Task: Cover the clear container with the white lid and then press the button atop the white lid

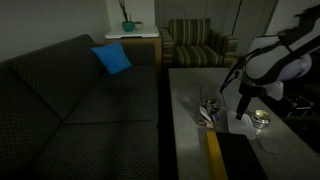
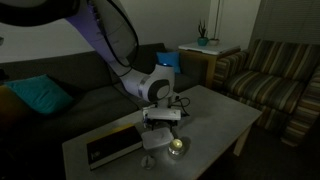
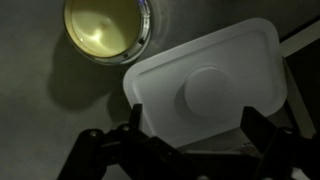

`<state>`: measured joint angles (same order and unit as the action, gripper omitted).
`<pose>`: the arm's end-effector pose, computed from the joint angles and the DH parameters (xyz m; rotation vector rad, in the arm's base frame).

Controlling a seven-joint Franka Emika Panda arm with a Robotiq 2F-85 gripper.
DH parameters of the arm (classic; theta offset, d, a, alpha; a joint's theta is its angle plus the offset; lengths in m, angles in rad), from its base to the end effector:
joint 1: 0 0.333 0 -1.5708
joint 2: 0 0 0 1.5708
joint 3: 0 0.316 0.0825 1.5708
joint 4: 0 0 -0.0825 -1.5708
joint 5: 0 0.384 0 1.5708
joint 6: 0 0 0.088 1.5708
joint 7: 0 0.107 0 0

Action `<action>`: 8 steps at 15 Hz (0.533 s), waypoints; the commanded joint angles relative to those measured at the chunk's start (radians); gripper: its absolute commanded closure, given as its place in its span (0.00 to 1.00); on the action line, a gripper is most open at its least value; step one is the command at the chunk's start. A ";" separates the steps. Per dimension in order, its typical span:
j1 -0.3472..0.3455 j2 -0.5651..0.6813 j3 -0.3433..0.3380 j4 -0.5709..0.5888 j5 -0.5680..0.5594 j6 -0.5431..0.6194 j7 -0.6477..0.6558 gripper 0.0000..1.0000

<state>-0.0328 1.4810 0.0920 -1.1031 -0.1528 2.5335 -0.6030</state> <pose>0.6787 0.0260 -0.1121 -2.9268 -1.0819 0.0620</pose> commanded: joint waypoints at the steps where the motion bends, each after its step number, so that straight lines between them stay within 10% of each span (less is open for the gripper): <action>1: 0.002 0.000 -0.014 -0.022 -0.043 -0.008 -0.042 0.00; 8: -0.075 -0.042 0.004 -0.079 -0.013 0.082 -0.062 0.00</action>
<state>-0.0608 1.4785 0.0721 -1.1244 -0.1832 2.5556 -0.6466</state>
